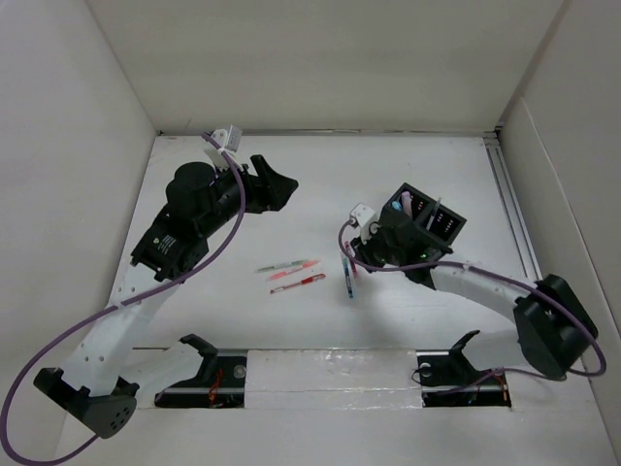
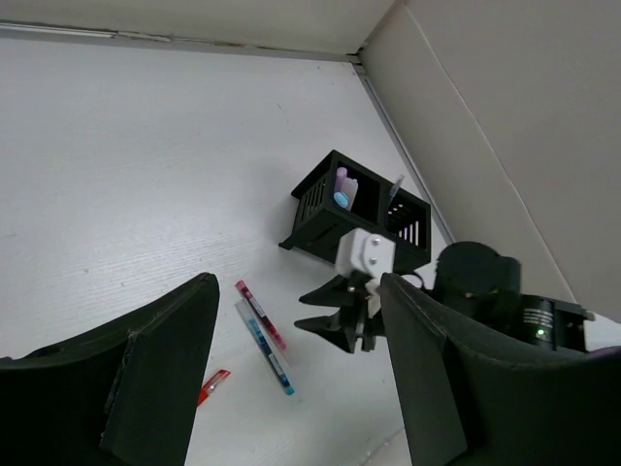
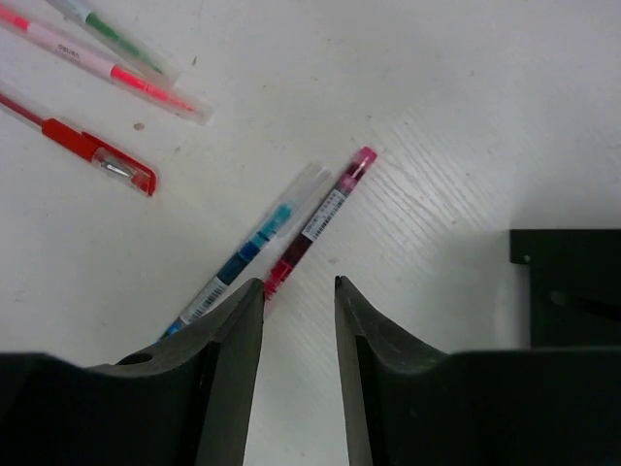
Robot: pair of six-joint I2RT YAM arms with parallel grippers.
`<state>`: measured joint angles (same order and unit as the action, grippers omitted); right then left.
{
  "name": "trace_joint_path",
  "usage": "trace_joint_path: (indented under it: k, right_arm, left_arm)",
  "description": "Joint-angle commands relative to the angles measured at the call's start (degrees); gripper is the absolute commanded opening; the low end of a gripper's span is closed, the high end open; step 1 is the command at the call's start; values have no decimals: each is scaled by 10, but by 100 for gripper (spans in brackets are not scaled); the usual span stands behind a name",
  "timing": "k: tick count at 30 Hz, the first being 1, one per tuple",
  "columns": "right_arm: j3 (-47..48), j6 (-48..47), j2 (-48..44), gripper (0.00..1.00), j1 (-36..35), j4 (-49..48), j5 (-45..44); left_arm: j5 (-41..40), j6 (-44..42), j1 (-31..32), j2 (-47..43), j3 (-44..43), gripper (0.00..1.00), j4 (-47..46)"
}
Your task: Organize the desk
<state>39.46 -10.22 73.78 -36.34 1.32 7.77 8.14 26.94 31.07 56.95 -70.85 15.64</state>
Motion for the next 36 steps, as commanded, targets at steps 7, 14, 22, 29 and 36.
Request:
trace_joint_path:
  k: [7,14,22,29,36]
  right_arm:
    - [92,37,132,34,-20,-26,-72]
    - [92,43,185,30,-20,-49,-53]
    - [92,64,226,28,-20,-71,-43]
    - [119,61,267,1,-9,-59,-50]
    - [147,34,147,0,20,-57,-24]
  left_arm:
    - [-5,-7,2,-32,9,64,-13]
    - [-25,-13,2,-45,7,63,6]
    - [-16,-10,2,-42,5,63,6]
    - [-16,-14,2,-40,1,64,11]
    - [-19,-17,2,-33,-2,63,12]
